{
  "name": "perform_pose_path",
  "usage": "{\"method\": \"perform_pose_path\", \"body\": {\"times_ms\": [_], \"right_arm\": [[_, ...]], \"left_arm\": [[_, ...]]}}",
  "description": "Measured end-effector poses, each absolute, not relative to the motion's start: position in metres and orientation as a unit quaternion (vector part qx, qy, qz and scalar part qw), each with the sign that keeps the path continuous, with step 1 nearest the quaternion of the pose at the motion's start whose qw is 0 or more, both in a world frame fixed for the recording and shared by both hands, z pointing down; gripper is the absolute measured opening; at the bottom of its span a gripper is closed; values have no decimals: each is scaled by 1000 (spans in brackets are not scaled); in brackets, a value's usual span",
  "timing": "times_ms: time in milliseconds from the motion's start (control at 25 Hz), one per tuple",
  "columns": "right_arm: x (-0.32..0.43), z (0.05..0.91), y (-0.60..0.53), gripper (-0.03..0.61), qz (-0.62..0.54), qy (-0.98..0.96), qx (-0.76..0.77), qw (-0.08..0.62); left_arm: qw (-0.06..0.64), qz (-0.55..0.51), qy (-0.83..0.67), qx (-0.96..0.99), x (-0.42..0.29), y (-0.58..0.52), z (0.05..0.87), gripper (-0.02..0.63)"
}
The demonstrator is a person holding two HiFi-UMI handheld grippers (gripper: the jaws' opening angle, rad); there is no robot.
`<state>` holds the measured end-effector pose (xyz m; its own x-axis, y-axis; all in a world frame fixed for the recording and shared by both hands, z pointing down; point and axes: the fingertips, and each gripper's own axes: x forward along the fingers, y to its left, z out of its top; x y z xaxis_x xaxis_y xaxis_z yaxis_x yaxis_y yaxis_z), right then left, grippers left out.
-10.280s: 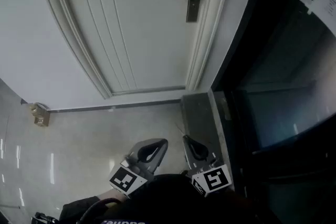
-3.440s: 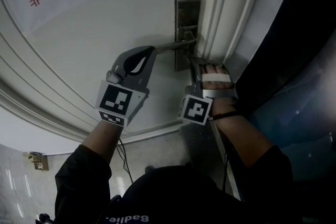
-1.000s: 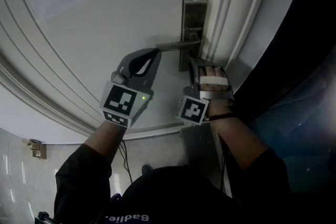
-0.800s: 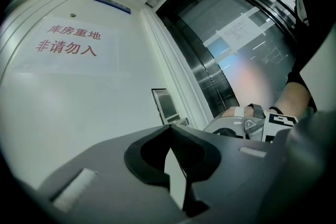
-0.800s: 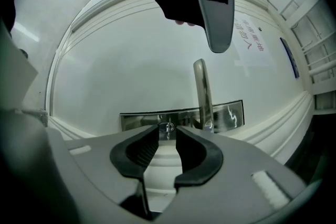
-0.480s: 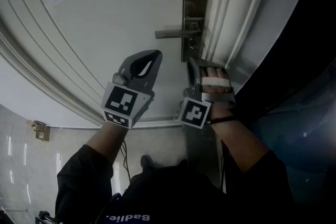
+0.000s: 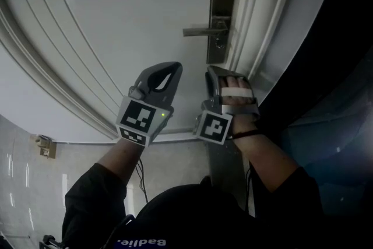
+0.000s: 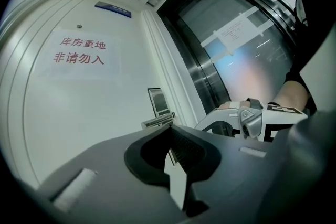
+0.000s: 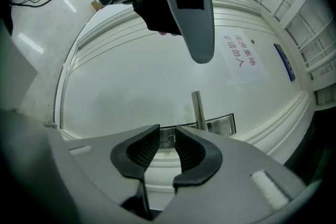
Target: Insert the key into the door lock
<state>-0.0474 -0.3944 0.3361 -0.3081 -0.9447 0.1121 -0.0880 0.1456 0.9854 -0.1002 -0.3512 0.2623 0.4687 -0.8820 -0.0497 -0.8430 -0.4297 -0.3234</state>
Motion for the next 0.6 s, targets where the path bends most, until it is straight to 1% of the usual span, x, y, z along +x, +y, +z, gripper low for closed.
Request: {"method": "perform_pose_path", "body": {"times_ms": [360, 600], "right_arm": [[-94, 326, -313, 95, -495, -625, 416, 438], [-117, 335, -252, 94, -491, -615, 416, 456]], "left_arm": [[156, -51, 485, -859, -141, -282, 255, 20], [162, -41, 466, -869, -164, -232, 261, 20]]}}
